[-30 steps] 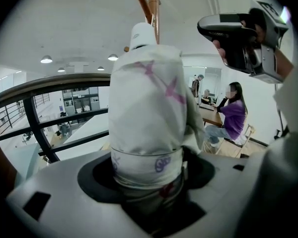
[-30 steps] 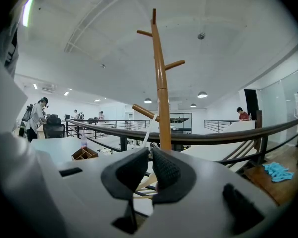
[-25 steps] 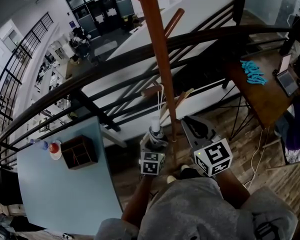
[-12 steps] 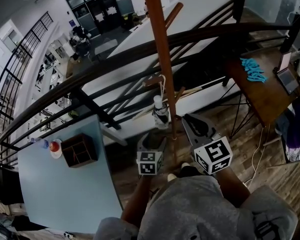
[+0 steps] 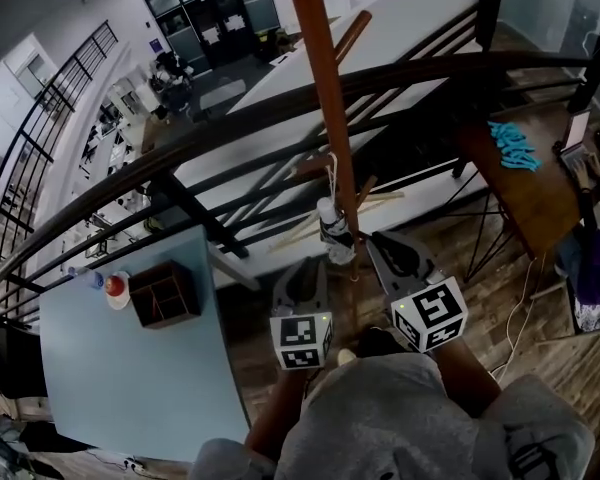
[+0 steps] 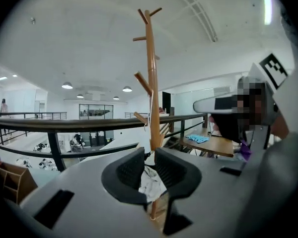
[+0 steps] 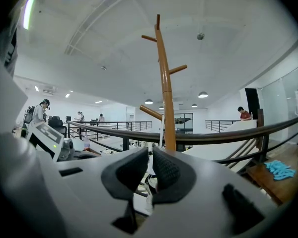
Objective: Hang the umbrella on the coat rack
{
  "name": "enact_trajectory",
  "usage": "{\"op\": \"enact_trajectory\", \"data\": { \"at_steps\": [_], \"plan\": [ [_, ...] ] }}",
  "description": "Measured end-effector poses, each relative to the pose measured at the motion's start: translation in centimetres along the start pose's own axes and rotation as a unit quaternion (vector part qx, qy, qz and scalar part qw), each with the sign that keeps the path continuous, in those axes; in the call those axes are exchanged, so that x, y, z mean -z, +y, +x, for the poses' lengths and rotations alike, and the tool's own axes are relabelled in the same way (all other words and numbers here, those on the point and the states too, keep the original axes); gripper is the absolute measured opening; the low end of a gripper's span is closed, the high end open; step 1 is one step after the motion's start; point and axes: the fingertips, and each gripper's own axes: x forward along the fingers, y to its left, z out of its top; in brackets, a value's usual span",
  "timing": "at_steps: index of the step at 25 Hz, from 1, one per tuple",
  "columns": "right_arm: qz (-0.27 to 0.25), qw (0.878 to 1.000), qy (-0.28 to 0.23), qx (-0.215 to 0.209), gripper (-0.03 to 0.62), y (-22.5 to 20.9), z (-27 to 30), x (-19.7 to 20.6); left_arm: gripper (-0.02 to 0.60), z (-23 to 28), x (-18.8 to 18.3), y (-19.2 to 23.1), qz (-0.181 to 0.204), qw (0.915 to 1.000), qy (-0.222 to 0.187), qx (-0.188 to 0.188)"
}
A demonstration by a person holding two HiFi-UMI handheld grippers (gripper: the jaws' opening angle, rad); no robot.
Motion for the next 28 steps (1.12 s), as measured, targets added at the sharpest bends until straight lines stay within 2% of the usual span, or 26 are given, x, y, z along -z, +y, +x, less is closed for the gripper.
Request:
{"op": "enact_trajectory", "data": {
  "at_steps": [4,13,24,28],
  "plan": [
    [0.005,1.000,-0.006,-0.010,0.043,0.6,-0.3,-0.3,0.034,-1.8,-2.4,-0.6,0.008,0.9997,-0.017,-0.013],
    [0.012,0.999,-0.014,-0.048,0.040,1.5,-1.9,-0.4,0.015,-4.3,-2.9,-1.4,-0.019,0.9988,-0.025,-0.039],
    [0.011,0.999,-0.010,-0.044,0.040,-0.8,-8.7,0.1,0.015,-6.5,-3.9,-8.3,-0.023,0.9987,-0.031,-0.033],
    [0.010,0.999,-0.012,-0.049,0.040,-1.0,-11.9,0.4,0.015,-8.6,-3.9,-10.6,-0.023,0.9979,-0.038,-0.047]
  ]
}}
